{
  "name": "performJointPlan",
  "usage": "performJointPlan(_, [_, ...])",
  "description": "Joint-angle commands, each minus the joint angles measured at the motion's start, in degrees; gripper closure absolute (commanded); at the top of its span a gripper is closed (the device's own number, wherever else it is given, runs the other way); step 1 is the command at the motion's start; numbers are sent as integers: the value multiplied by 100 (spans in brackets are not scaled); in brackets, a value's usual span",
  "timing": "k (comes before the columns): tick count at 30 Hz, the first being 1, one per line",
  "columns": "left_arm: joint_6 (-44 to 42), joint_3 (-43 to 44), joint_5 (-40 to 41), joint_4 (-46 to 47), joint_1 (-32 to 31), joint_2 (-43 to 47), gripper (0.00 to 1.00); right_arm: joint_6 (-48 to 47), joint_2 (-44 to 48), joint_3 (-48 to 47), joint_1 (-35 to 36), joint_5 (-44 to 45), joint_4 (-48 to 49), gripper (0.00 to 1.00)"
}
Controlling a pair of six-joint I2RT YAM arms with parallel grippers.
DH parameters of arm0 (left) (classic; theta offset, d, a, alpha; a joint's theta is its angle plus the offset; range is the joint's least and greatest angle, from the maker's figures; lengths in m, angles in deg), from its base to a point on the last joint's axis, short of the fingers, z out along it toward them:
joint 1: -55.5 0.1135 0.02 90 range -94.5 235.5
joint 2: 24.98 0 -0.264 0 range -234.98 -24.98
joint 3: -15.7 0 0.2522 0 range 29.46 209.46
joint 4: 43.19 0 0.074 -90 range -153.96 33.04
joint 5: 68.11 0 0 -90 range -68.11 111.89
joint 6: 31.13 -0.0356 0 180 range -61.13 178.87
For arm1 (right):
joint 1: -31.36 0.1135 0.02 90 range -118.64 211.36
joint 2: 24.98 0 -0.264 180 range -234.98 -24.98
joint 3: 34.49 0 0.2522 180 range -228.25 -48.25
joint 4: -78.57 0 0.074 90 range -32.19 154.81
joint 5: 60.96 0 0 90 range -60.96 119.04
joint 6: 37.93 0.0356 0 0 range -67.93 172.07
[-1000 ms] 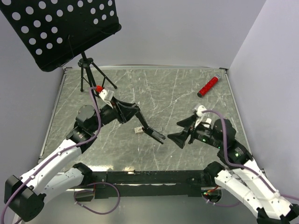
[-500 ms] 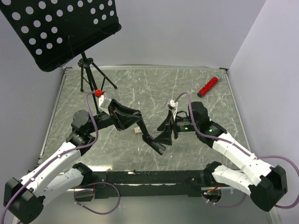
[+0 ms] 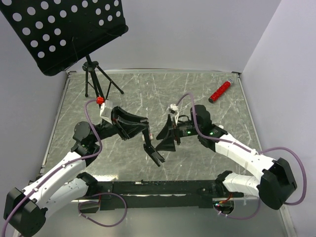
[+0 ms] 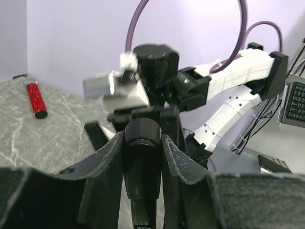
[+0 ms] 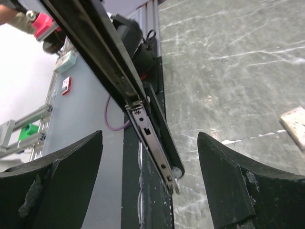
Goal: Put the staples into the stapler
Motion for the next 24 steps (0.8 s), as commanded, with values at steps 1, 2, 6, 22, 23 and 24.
performJointPlan(1, [271, 45, 37, 979, 24, 46, 99, -160, -298, -138, 314, -63, 630, 14])
performJointPlan(2, [280, 27, 46, 1005, 32, 55, 99, -73, -412, -77, 402, -54, 909, 13])
performJointPlan(6, [341, -34, 72, 1110, 24, 107, 99, 218, -703, 47, 552, -115, 1587, 14])
performJointPlan(22, [500, -965, 1011, 1418, 24, 704, 99, -149, -827, 30, 658, -108, 1118, 98])
performJointPlan(23, [447, -1166, 1152, 1375, 24, 775, 99, -264, -792, 12, 666, -28, 888, 100])
performJointPlan(24, [412, -1264, 1284, 1200, 32, 845, 99, -370, -739, -14, 658, 51, 703, 100])
